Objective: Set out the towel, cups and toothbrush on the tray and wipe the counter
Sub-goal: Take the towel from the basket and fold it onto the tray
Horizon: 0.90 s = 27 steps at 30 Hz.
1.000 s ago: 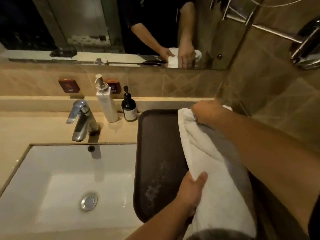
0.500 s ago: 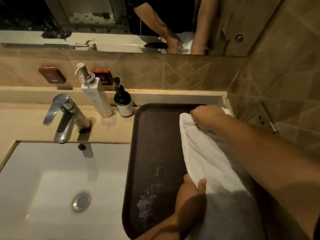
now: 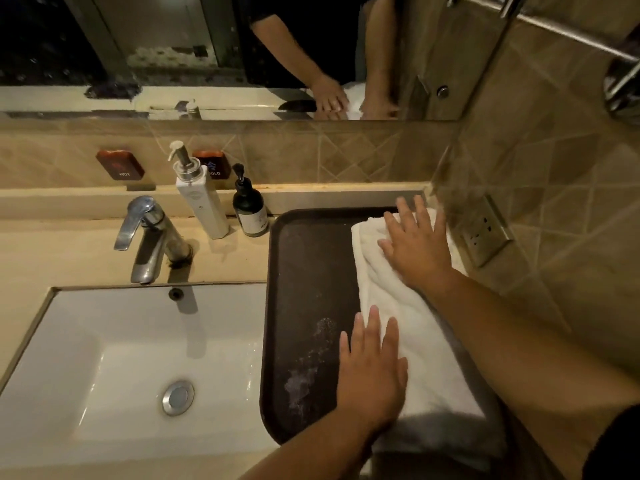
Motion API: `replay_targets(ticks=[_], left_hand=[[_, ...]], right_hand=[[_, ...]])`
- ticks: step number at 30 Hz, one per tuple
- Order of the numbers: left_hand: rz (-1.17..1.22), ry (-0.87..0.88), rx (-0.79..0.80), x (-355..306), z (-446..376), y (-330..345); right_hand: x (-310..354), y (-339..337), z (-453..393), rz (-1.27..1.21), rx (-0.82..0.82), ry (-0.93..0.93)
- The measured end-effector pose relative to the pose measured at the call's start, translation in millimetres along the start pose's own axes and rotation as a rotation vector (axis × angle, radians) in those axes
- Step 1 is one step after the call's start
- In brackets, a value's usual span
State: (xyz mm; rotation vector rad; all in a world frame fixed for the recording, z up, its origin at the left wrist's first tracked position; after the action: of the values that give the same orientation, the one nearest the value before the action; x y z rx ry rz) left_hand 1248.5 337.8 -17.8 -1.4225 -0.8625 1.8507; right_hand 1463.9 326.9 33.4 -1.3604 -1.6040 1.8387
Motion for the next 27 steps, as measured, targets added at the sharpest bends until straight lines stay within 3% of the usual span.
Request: replay_targets(ticks=[2, 4, 7, 13, 17, 22, 25, 27], left_hand=[[-0.055, 0.151, 0.065, -6, 11, 8], [-0.103, 0.228, 0.142, -7, 17, 21], [-0.103, 0.212, 0.205, 0, 20, 42], [-0.139, 0.168, 0.202, 2, 17, 46], [-0.149, 0.168, 0.236, 1, 23, 18], [-0.206, 0.216, 0.115, 9, 15, -59], [-0.213, 0.380, 0.019, 1, 23, -106], [-0.244, 0.534, 0.048, -9, 41, -115]], right_hand=[[1, -5, 33, -0.088, -0.002, 0.105], [4, 6, 73, -0.079, 0.079, 0.091], [3, 33, 107, -0.079, 0.273, 0.044], [6, 43, 95, -0.152, 0.318, 0.053], [-4, 22, 99, -0.269, 0.358, 0.071], [-19, -29, 125, -0.396, 0.340, 0.184], [-20, -62, 182, -0.484, 0.318, 0.314], [-11, -78, 234, -0.493, 0.324, 0.387]])
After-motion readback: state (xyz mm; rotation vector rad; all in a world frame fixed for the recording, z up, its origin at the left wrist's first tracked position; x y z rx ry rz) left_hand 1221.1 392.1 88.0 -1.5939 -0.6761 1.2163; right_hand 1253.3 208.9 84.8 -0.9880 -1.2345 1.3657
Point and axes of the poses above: each hand's wrist, its own z-axis away from the middle knuckle, its own y-axis out of the palm, x = y × z, the point moved 4 cm from there along -z, towards the middle knuckle, and after that the axes turned 7 degrees about z, right-handed, at the moved point
